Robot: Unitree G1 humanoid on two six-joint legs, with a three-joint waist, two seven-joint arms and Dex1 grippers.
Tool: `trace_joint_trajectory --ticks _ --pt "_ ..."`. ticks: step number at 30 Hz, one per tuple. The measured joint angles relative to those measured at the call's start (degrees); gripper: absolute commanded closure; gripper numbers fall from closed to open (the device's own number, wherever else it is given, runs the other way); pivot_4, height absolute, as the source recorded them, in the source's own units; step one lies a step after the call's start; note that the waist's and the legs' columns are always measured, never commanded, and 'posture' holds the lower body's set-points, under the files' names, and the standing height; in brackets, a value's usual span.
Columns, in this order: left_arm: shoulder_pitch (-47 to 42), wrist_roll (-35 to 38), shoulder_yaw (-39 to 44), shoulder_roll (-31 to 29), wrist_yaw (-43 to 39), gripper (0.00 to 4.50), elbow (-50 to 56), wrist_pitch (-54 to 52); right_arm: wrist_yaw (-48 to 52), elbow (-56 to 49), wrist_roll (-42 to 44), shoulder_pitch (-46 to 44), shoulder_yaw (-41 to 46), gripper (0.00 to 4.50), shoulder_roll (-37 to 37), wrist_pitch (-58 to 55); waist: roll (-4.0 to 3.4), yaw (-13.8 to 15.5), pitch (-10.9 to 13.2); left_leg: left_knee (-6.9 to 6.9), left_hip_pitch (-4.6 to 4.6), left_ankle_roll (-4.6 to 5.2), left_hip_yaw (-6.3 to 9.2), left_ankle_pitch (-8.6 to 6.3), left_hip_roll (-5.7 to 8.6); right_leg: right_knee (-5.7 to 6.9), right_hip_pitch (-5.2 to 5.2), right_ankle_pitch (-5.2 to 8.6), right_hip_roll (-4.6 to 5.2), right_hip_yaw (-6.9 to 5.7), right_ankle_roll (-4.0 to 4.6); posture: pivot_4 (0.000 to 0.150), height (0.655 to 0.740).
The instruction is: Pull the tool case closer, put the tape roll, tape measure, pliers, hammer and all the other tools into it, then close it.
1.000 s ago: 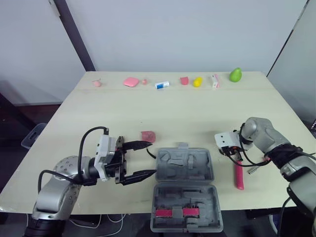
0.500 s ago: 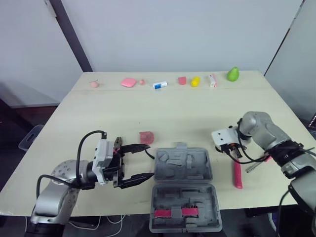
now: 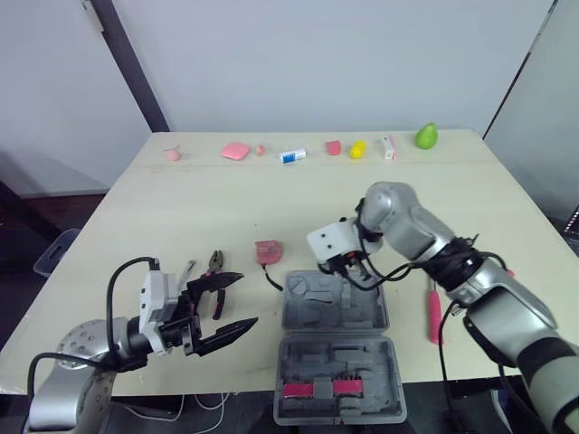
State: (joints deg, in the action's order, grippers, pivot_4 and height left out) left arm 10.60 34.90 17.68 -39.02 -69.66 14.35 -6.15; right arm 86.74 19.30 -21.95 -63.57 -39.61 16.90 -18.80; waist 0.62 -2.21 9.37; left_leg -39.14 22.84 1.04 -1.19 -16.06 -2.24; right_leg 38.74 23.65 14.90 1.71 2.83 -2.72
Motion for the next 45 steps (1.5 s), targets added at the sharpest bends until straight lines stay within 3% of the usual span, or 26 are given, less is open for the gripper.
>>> trace_joint_trajectory --ticks 13,24,32,45 --pt "3.25 -0.03 2.06 0.37 0.27 0.0 -2.22 1.58 -8.79 13.81 -4.22 -1.56 -5.8 4.45 -11.43 7.26 0.0 -0.1 0.03 0.02 -0.01 -0.02 0.09 0.0 0.01 0.06 0.01 0.06 0.03 -0.17 0.11 0.15 0.74" --pt "1.45 -0.09 1.65 0.45 1.75 0.0 -2.11 1.18 -8.36 12.57 -4.54 1.5 -5.52 4.45 -7.34 10.32 0.01 -0.42 0.03 0.04 -0.02 -0.02 0.1 0.0 0.0 0.08 0.01 0.06 0.01 -0.17 0.11 0.15 0.74" --pt "1.03 -0.09 0.67 0.44 2.31 0.0 -1.88 0.29 -10.42 14.62 -4.46 1.19 -5.16 4.45 -12.65 10.32 0.01 -0.29 0.04 0.08 -0.03 -0.03 0.13 0.0 -0.02 0.09 0.01 0.1 0.02 -0.21 0.17 0.15 0.74" --pt "2.12 -0.09 0.17 0.44 3.1 0.0 -1.37 0.27 -13.12 16.73 -4.61 1.16 -4.72 4.45 -12.55 11.92 0.02 -0.3 0.05 0.12 -0.03 -0.03 0.14 0.01 0.0 0.08 0.02 0.11 0.09 -0.28 0.18 0.15 0.74"
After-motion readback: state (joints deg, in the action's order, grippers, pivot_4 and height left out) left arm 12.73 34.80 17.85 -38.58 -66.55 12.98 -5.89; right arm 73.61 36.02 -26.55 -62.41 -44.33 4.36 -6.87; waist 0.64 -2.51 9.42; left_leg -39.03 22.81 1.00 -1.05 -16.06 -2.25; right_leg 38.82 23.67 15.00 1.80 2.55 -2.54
